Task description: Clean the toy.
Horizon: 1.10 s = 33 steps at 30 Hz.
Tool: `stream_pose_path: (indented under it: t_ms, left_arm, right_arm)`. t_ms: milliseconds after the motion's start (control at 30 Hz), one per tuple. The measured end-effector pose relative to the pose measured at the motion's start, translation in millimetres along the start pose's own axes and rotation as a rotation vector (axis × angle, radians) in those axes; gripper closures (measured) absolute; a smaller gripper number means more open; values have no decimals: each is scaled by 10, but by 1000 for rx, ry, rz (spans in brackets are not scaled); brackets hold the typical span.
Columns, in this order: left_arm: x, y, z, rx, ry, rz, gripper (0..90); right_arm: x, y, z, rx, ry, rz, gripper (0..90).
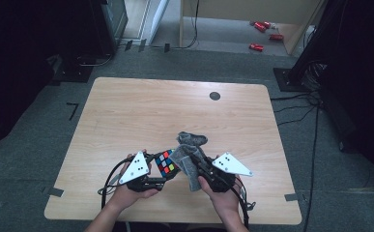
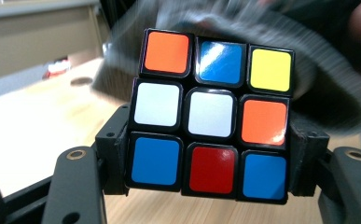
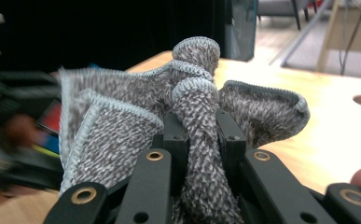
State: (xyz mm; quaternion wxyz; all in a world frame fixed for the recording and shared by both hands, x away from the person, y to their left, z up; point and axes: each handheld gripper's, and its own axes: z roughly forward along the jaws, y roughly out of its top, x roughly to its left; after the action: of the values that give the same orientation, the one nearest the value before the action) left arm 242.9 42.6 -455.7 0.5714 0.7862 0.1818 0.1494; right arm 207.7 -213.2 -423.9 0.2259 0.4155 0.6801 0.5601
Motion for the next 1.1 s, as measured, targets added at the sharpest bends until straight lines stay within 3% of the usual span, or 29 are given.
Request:
stream_pose_path:
  t_ms: [167, 233, 300, 400, 433, 567, 633, 733, 800, 900, 1000, 1100]
  left_arm:
    - [-73, 9, 50, 13, -13, 22, 340]
    - [-93, 26, 38, 6, -17, 27, 341]
    - [-83, 37, 22, 7, -20, 24, 341]
    - [-75, 48, -4, 0, -13, 30, 341]
    - [-72, 62, -21, -8, -11, 31, 341]
    - [-49, 103, -68, -36, -4, 29, 341]
    - [-21, 106, -80, -23, -6, 23, 341]
    - [3, 70, -78, 3, 3, 18, 341]
    - [7, 53, -62, 10, 3, 8, 341]
    - [-37, 70, -55, 20, -1, 24, 341]
    - [-39, 128, -134, -9, -27, 15, 341]
    - [0, 170, -216, -48, -39, -7, 340]
  right_arm:
    - [235, 94, -64, -45, 58, -79, 791]
    - [302, 87, -45, -36, 78, -102, 791]
    - [322, 45, -8, -21, 68, -118, 791]
    - [246, 4, 19, -4, 52, -89, 790]
    - [211, -9, 30, 5, 27, -90, 791]
    - [43, -49, 37, 33, -7, -22, 791]
    - [10, -37, 26, 25, -8, 1, 790]
    - [89, 18, -1, -7, 19, -13, 789]
    - [197, 53, -4, -24, 50, -48, 789]
    - [337, 55, 14, -19, 79, -96, 789]
    - [295, 58, 7, -27, 96, -54, 789]
    - [179, 78, 8, -2, 56, -18, 789]
